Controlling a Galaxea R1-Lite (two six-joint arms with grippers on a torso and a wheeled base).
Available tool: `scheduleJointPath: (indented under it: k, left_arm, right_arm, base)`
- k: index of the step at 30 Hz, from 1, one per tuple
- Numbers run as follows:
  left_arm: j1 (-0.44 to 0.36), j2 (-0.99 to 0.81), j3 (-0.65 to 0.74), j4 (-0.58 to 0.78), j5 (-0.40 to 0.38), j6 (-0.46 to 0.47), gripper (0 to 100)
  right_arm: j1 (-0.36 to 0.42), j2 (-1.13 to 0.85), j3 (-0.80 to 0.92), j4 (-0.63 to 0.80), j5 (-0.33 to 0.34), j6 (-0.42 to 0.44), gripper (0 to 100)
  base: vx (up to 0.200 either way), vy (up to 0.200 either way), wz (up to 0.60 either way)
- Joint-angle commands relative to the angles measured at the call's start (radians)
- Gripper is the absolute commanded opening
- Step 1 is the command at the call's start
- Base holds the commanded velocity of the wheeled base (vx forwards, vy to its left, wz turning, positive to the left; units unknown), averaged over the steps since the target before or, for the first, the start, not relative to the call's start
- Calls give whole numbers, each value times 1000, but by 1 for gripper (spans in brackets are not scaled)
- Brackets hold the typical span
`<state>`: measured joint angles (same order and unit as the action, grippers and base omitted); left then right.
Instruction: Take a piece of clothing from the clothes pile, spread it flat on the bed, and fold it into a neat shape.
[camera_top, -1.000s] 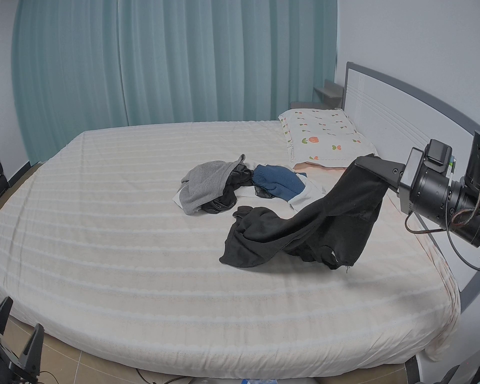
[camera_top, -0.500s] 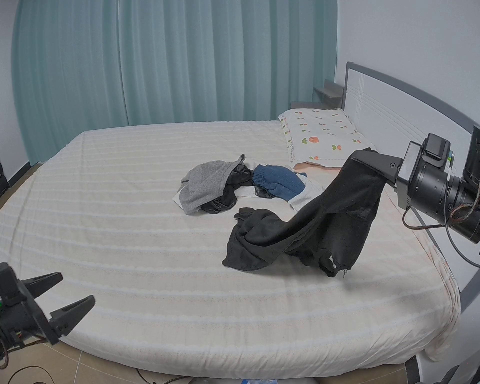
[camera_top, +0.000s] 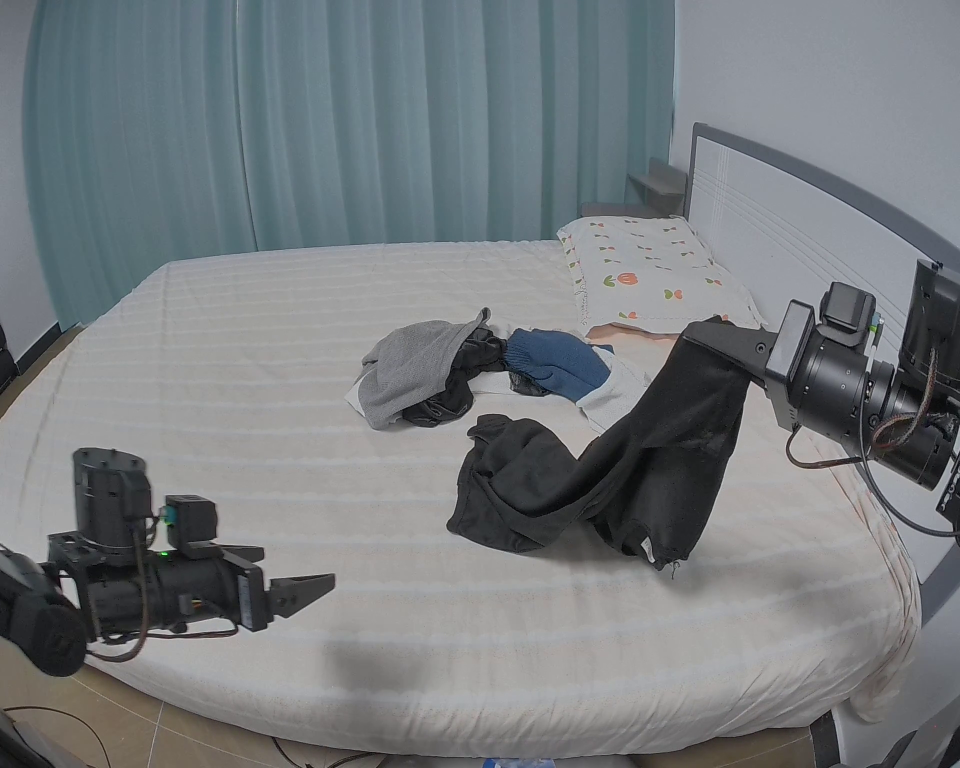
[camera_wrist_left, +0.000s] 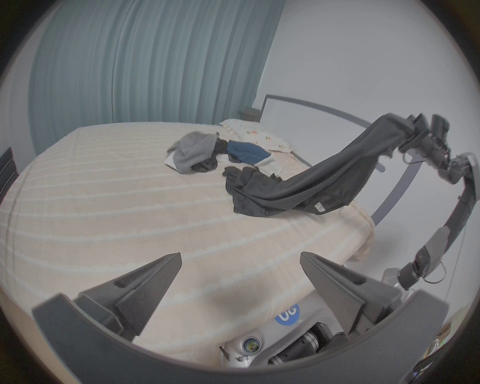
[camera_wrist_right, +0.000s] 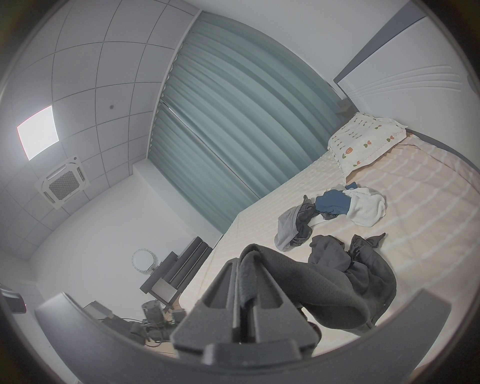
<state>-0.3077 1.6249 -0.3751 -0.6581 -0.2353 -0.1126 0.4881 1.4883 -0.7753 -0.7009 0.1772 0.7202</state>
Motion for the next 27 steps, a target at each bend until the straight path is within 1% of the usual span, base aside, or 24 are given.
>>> scheduleJointPath:
  k: [1,3,6,10,11,14,17,19,22,23,24,25,27]
  left_arm:
    - [-160,377,-90,-209,94,-32,100]
    - [-182,455,-139,-259,117,-47,100]
    - [-200,527,-197,-256,169,-47,100]
    - [-215,593,-283,-256,179,-47,100]
    - [-215,632,-341,-255,182,-47,100]
    - [-215,690,-416,-253,199,-47,100]
    - [-215,737,-472,-255,223,-47,100]
    - [-217,767,-510,-255,225,-47,100]
    - [-215,780,-530,-253,226,-45,100]
    - [-218,793,-561,-232,226,-42,100]
    - [-218,794,-565,-227,226,-42,100]
    - [-220,800,-605,-186,226,-45,100]
    - [-220,808,-640,-156,228,-47,100]
  right_arm:
    - [0,1,-28,-3,4,2,0]
    - [4,-8,-32,-2,2,2,0]
    - [10,-8,-30,-2,1,1,0]
    - [10,-14,-38,-2,1,1,0]
    - [10,-13,-48,-2,1,2,0]
    - [12,-10,-61,-2,2,2,0]
    - [12,-3,-79,-2,1,1,0]
    - [14,1,-91,0,2,1,0]
    - [14,3,-98,1,2,1,0]
    - [30,12,-102,1,4,1,0]
    - [32,13,-104,1,2,1,0]
    - [44,20,-113,0,1,1,0]
    - [53,24,-122,0,1,1,0]
  base:
    - [0,0,0]
    - [0,0,0]
    - [0,0,0]
    - [0,0,0]
    - [0,0,0]
    - [0,0,0]
    - [0,0,0]
    - [0,0,0]
    - [0,0,0]
    - [0,0,0]
    - [0,0,0]
    - [0,0,0]
    - [0,0,0]
